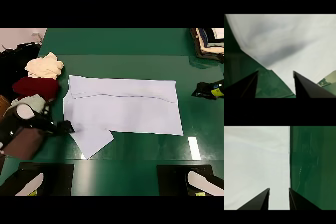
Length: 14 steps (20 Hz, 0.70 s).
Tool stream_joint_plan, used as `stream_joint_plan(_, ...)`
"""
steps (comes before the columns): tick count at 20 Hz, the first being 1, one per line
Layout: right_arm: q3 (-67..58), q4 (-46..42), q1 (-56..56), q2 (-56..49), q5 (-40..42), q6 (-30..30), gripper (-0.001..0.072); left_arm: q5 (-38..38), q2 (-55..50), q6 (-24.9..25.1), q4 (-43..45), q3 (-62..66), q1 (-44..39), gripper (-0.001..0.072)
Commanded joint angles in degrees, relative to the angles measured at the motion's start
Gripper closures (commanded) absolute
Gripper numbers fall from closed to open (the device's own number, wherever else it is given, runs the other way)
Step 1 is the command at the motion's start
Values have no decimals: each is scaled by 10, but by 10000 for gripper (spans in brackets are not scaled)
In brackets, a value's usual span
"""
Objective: Fold the shirts.
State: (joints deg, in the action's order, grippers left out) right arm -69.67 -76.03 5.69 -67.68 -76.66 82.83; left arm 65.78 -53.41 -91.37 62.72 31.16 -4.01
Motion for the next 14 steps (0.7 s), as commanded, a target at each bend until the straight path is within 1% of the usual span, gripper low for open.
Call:
stream_joint_plan(1, 26, 0, 1, 31, 10, 0, 422, -59, 24, -15, -47, -68, -24, 204)
stream_joint_plan(6, 26, 0, 1, 39, 6, 0, 422, -119, 24, -17, -50, -68, -24, 205)
stream_joint_plan(8, 26, 0, 1, 38, -5, 0, 422, -130, 24, -7, -74, -68, -24, 208)
stream_joint_plan(9, 30, 0, 1, 39, -14, 0, 422, -131, 25, 12, -89, -68, -24, 364)
stream_joint_plan(10, 42, -2, 6, 40, -27, -8, 422, -128, 25, 31, -104, -68, -24, 676)
stream_joint_plan(14, 152, 0, 71, 40, -57, -29, 422, -93, 25, 49, -111, -47, -24, 685)
